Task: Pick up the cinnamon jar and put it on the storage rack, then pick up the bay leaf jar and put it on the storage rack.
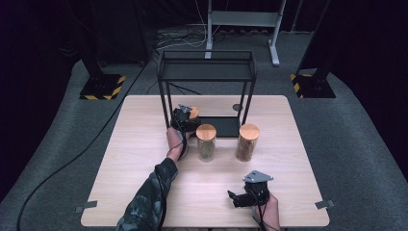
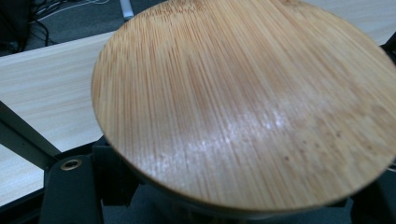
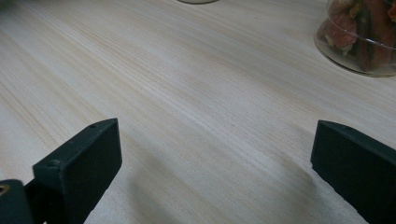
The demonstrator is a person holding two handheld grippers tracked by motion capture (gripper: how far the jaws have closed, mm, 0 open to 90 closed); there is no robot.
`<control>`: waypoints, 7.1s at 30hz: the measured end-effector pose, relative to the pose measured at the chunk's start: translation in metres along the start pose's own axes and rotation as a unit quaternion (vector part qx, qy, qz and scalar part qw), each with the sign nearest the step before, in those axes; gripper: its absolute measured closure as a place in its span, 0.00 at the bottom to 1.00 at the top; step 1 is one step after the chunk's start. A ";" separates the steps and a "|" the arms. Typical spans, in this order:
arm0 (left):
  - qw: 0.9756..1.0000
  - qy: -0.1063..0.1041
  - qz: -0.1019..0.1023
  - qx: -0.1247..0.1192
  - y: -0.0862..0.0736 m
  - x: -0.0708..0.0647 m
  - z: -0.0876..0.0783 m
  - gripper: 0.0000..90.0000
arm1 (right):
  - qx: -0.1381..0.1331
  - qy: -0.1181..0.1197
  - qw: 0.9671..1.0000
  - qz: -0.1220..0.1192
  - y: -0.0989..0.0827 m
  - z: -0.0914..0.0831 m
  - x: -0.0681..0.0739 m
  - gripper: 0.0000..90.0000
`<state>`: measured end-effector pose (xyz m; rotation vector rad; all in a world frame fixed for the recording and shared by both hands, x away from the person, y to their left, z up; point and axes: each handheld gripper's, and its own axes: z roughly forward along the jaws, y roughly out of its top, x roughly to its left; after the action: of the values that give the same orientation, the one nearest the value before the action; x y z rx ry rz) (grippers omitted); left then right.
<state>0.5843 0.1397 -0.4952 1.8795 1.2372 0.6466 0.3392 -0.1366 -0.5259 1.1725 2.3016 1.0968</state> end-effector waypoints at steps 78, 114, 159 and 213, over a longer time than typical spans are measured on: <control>1.000 -0.015 0.001 0.017 0.054 0.000 -0.031 0.00 | -0.003 0.000 1.000 -0.001 0.000 0.000 0.000 0.01; 0.996 -0.068 0.058 -0.025 0.037 -0.019 -0.136 0.00 | 0.000 -0.005 1.000 -0.002 0.000 0.000 0.001 0.01; 0.996 -0.024 0.018 0.088 -0.180 0.041 -0.202 0.01 | 0.014 -0.019 1.000 -0.015 0.001 0.003 0.005 0.01; 0.996 -0.020 0.019 0.089 -0.180 0.040 -0.201 0.00 | -0.070 -0.040 0.997 -0.010 0.118 0.057 0.043 0.00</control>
<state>0.3542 0.2828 -0.5294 2.0567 1.2706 0.5308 0.4097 -0.0316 -0.4705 1.1178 2.1343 1.1606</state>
